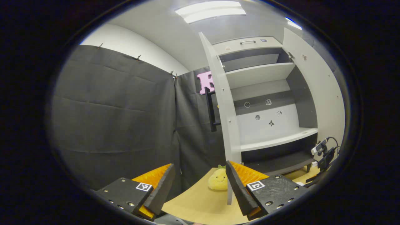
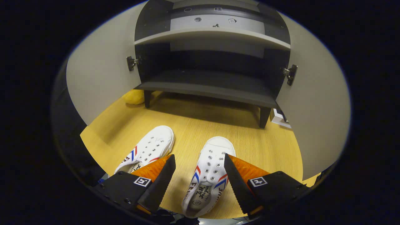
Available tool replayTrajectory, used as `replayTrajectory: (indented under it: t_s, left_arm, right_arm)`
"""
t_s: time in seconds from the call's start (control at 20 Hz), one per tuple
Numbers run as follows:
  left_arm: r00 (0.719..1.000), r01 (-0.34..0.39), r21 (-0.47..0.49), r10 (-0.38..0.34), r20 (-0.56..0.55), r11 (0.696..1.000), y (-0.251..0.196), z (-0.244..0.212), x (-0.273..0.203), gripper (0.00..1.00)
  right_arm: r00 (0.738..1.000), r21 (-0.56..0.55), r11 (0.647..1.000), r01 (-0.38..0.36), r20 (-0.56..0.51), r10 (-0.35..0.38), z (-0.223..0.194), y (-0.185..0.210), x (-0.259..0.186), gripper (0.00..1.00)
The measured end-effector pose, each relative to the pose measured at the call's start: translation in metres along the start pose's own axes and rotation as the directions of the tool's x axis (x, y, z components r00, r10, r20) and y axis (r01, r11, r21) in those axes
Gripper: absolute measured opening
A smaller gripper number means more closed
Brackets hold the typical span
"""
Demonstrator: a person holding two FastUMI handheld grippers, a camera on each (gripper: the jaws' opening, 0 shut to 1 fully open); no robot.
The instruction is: Grab one shoe with the right hand and put it into the shoe cabinet, grab the other shoe with the left hand and put it into the shoe cabinet; then close the right door with the right hand and the left door with the left hand.
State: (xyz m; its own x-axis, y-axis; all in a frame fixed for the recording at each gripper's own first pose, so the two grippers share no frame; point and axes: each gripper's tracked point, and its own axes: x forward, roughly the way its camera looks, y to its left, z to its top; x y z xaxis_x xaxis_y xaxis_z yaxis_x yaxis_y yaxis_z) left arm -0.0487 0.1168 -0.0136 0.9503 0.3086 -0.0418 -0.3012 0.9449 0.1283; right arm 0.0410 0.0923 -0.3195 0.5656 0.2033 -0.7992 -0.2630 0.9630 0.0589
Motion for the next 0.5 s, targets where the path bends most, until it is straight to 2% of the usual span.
replayTrajectory:
  t_s: [0.2,0.35,0.4,0.45,0.5]
  left_arm:
    - [1.000,-0.013,0.004,0.013,-0.013,1.000,0.003,-0.005,0.004,0.93]
    - [0.999,-0.021,0.007,0.021,-0.025,1.000,0.004,-0.009,0.003,0.93]
    - [0.999,-0.024,0.007,0.024,-0.027,1.000,0.005,-0.010,0.004,0.93]
    - [0.999,-0.026,0.004,0.026,-0.029,1.000,0.005,-0.011,0.004,0.93]
    - [0.999,-0.028,0.000,0.028,-0.033,1.000,0.004,-0.012,0.004,0.93]
  right_arm:
    - [0.994,0.015,0.999,-0.032,-0.108,0.034,-0.026,0.009,0.015,0.96]
    - [0.991,-0.007,1.000,-0.023,-0.134,0.022,-0.030,0.009,0.021,0.94]
    - [0.990,-0.015,1.000,-0.021,-0.142,0.018,-0.033,0.009,0.024,0.91]
    - [0.984,-0.013,0.999,-0.032,-0.175,0.029,-0.041,0.012,0.029,0.83]
    - [0.979,-0.025,1.000,-0.014,-0.203,0.009,-0.049,0.010,0.031,0.78]
